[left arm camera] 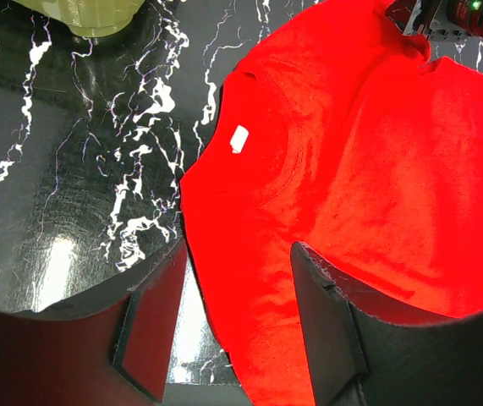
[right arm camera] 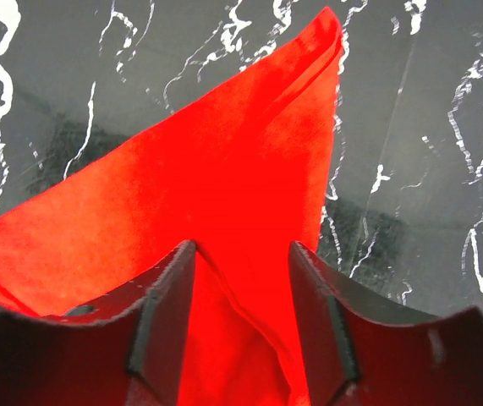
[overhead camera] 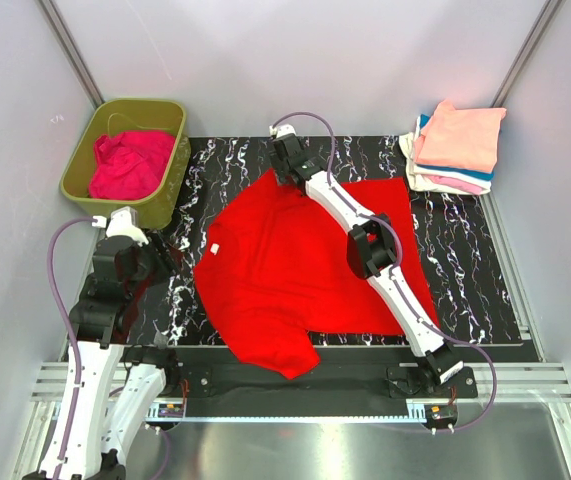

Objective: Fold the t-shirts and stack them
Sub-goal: Flatten the tshirt out

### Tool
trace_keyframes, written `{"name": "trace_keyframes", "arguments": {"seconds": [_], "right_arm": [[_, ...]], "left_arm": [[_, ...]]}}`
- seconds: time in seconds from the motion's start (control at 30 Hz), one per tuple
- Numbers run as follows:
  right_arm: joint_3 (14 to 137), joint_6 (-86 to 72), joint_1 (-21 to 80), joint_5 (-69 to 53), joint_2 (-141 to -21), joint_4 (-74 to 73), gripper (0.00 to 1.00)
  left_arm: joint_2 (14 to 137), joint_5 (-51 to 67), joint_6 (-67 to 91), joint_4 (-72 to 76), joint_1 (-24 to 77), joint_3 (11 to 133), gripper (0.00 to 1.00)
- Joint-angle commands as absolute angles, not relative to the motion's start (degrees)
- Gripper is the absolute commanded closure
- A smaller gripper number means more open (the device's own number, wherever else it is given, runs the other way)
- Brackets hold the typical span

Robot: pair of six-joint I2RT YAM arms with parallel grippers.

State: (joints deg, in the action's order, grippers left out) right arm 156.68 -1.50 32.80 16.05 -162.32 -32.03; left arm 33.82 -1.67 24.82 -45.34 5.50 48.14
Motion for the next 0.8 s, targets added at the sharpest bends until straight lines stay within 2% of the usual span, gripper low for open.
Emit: {"name": "trace_keyframes", "arguments": {"seconds": [0.0,0.1,0.13,0.23,0.53,0.57,0.67,0.7,0.77], "right_arm": [[158.5,-0.3,33.5,19.2,-163.1,-28.6,0.46],[157.7,2.0,33.1,19.9,-163.0,-28.5,0.52],[157.4,2.0,33.0,19.8,-163.0,-28.4,0.58],[156.8,2.0,33.0,18.4,-162.5,-29.0,0.62],[151.0,1.7,33.0,12.9,-159.4,-28.7,0.64],[151.0,1.7,33.0,13.0,-159.4,-28.9,0.70],[150.2,1.7,33.0,14.1,-158.6,-27.9,0.78],[149.5,1.7,33.0,14.6,-157.9,-27.3,0.86],[148.9,1.8,33.0,16.2,-156.6,-25.4,0.93]], "left_arm": [[34.2,-0.4,23.6,-42.5,5.1,47.6,0.43],[34.4,-0.4,23.7,-42.5,4.9,47.7,0.43],[34.4,-0.4,23.7,-42.5,4.9,47.7,0.43],[34.4,-0.4,23.7,-42.5,4.8,47.6,0.43],[34.4,-0.4,23.6,-42.5,4.5,47.6,0.43],[34.4,-0.4,23.7,-42.5,4.5,47.6,0.43],[34.4,-0.4,23.6,-42.5,4.4,47.6,0.43],[34.4,-0.4,23.6,-42.5,4.4,47.6,0.43],[34.5,-0.4,23.7,-42.5,4.4,47.6,0.43]]}}
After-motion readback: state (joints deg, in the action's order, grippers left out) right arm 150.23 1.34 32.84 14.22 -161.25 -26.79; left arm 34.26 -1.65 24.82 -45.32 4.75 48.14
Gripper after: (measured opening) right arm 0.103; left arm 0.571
